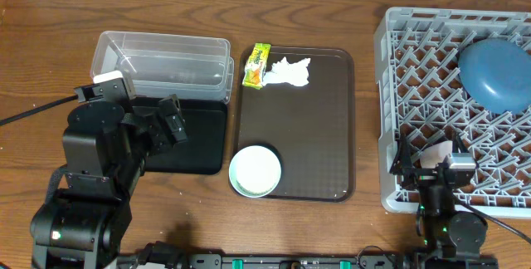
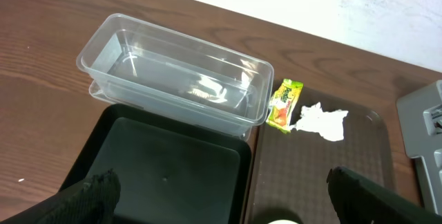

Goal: Sort waste into correct bins and load items into the dishwasher rack

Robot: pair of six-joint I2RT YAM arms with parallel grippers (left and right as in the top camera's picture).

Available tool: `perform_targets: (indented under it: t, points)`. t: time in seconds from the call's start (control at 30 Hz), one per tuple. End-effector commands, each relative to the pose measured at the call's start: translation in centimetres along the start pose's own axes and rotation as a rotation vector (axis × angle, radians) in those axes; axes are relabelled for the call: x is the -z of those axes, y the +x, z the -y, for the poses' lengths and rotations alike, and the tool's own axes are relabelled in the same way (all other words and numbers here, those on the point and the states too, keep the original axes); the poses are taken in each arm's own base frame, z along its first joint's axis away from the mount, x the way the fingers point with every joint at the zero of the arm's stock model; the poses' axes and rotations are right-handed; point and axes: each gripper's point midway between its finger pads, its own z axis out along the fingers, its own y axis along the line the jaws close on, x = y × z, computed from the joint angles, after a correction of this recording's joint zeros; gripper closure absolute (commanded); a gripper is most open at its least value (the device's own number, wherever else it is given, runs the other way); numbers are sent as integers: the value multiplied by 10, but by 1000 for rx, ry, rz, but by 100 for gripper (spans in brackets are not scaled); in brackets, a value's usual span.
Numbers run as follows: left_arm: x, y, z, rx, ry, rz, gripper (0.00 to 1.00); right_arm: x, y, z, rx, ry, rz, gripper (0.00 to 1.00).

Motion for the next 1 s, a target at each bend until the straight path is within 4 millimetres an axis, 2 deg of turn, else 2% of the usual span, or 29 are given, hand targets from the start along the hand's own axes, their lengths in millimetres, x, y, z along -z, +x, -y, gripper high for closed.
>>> perform_targets:
  t: [0.0, 0.2, 0.4, 0.87, 0.97]
  points:
    - [2, -3, -2, 4, -13, 12, 2, -1, 4, 1, -59, -1, 7, 1]
    - [2, -3, -2, 4, -13, 12, 2, -1, 7, 1, -59, 3, -3, 1]
    - [2, -3, -2, 4, -13, 12, 2, 1, 34, 4, -69, 17, -115, 1]
    - [2, -3, -2, 7, -9, 12, 2, 1, 35, 4, -69, 17, -118, 1]
    - [3, 4, 21, 111, 123, -39, 2, 1, 35, 4, -69, 18, -117, 1]
